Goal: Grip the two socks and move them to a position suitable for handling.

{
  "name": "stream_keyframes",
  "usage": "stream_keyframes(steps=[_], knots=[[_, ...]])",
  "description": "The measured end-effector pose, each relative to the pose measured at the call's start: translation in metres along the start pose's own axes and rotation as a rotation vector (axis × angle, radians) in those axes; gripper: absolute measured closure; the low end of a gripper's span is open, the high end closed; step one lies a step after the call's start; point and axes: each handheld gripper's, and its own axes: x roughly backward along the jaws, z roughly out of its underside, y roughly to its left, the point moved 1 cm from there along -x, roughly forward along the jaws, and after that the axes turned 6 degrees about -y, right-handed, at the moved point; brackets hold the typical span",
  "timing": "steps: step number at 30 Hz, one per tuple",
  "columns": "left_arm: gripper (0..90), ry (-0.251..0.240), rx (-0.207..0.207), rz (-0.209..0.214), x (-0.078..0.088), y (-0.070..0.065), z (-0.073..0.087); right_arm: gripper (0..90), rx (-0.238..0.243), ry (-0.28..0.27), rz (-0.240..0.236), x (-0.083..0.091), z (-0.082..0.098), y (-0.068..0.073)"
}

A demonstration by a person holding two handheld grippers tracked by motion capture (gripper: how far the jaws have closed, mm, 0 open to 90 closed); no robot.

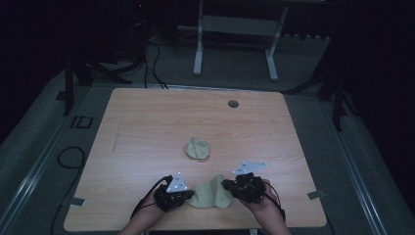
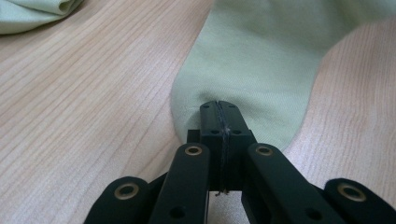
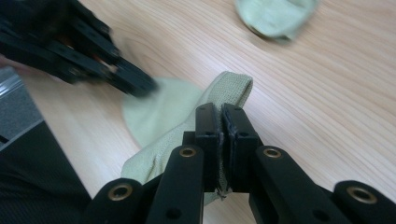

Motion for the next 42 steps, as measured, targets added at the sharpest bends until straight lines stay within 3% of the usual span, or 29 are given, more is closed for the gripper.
stream_keyframes(steps=[8, 12, 20, 23, 24, 26, 31, 42], knots=[[89.3, 0.005, -0.012, 0.001, -0.003, 0.003, -0.003, 85.2, -0.082, 0.067, 0.040, -0.002, 0.034, -0.035], [89.3, 0.004, -0.013, -0.005, -0.006, 0.005, -0.006, 84.9, -0.083, 0.087, 0.042, -0.006, 0.041, -0.039], [82.9, -0.019, 0.002, 0.002, -0.003, 0.003, -0.011, 72.9, -0.072, 0.082, 0.092, -0.003, 0.040, -0.040], [83.0, -0.031, 0.008, 0.021, 0.001, -0.003, -0.016, 76.6, -0.064, 0.078, 0.082, 0.000, 0.039, -0.037], [83.6, -0.030, 0.009, 0.026, 0.002, -0.004, -0.017, 84.9, -0.053, 0.074, 0.064, -0.001, 0.039, -0.032], [84.5, -0.017, 0.010, 0.034, 0.000, -0.006, -0.015, 89.2, -0.038, 0.081, 0.050, -0.005, 0.041, -0.027], [84.6, 0.028, 0.013, 0.028, -0.006, -0.004, -0.009, 89.5, -0.022, 0.127, 0.037, -0.018, 0.051, -0.022], [86.1, 0.007, 0.035, 0.034, -0.011, -0.002, -0.009, 89.5, -0.043, 0.129, 0.051, -0.013, 0.061, -0.031]])
